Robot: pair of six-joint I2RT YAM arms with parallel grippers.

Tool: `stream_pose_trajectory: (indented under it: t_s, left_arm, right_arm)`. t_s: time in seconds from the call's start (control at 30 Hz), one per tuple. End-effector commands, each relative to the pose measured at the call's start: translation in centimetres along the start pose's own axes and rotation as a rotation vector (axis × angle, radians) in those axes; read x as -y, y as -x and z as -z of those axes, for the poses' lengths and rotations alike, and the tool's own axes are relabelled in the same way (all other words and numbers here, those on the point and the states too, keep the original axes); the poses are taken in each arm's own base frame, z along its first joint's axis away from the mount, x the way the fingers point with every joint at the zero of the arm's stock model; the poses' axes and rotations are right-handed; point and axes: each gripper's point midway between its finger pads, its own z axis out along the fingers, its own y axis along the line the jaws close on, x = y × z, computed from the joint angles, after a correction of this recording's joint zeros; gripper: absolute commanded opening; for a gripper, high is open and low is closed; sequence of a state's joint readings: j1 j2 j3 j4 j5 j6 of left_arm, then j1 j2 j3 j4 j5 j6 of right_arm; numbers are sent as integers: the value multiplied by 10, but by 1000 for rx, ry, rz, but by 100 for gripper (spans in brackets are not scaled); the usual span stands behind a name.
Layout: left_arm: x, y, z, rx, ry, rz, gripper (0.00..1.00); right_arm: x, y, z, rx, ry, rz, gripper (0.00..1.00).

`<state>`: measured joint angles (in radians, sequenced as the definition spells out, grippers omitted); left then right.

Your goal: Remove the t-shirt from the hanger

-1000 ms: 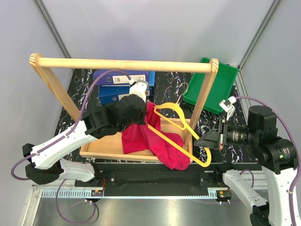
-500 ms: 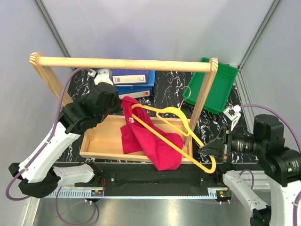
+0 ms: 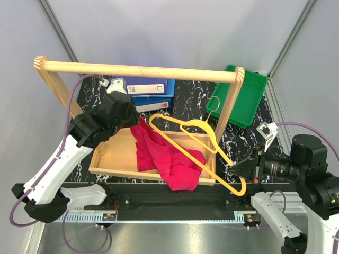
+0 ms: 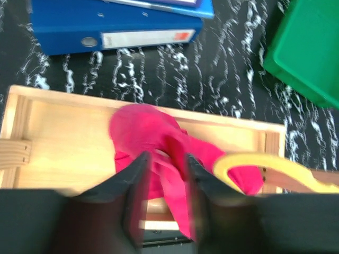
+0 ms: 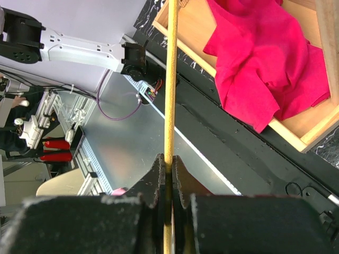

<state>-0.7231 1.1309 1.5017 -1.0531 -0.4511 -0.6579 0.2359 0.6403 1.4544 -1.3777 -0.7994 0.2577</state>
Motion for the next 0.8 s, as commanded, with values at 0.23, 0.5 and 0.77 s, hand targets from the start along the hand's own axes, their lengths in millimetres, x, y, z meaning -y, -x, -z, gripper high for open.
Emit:
stream_pose_trajectory:
  t_s: [0.23, 0.5, 0.77]
  left_arm:
    - [88, 0, 110, -70, -749, 237, 57]
    - [130, 9, 151, -121, -1065, 668, 59]
    - [215, -2, 169, -173, -1067, 619, 50]
  right_arm:
    - [1, 28, -8, 25, 12, 76, 0]
    - [7, 31, -16, 26, 9, 43, 0]
    - [23, 36, -17, 27, -83, 17, 0]
